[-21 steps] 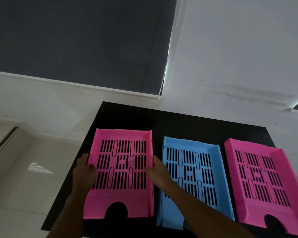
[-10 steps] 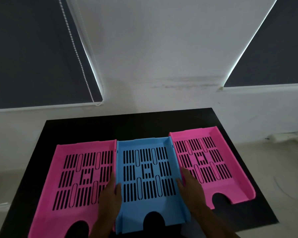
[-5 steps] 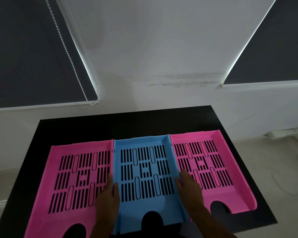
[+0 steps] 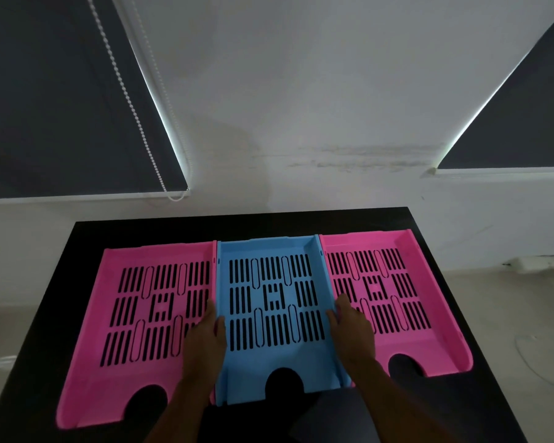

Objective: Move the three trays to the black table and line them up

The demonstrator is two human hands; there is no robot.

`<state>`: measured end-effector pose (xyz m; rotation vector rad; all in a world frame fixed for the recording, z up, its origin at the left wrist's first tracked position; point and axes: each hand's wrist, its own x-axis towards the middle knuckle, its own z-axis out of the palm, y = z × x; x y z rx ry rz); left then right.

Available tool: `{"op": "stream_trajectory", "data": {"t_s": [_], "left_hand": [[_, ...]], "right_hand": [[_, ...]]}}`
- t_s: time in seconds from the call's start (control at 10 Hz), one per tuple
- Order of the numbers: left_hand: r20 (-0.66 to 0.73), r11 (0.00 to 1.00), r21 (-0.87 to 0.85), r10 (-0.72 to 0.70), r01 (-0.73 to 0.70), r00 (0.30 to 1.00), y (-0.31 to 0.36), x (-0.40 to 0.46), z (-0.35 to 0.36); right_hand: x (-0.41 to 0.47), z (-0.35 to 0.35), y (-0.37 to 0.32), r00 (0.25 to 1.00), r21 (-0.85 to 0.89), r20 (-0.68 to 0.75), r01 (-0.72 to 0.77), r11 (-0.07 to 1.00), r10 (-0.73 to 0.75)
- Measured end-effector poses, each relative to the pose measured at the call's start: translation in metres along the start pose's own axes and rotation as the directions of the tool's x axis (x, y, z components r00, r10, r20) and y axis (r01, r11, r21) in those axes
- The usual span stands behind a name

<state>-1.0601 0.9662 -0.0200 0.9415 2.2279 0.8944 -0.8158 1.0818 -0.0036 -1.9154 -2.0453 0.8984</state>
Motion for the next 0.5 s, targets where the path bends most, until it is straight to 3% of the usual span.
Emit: {"op": "stream_trajectory", "data": {"t_s": [0.3,0.4,0.5], "left_hand": [[-0.008,1.0,0.028,0.01,-0.009,1.0,0.007,0.032,0.001],[-0.005,0.999,0.039,-0.008,0.008,1.0,0.012,0.026,-0.003],[-0.032,0.995,0.104,-0.006,0.009,0.999,0.006,0.019,0.003]], "right_hand": [[0.027,0.006,-0.003,0.999,0.001,-0.027,0.023,1.0,-0.023],[0.023,0.004,-0.006,1.0,0.045,-0.003,0.01,0.999,-0.009],[0.016,-0.007,-0.016,0.995,0.17,-0.101,0.003,0.985,0.014]]}}
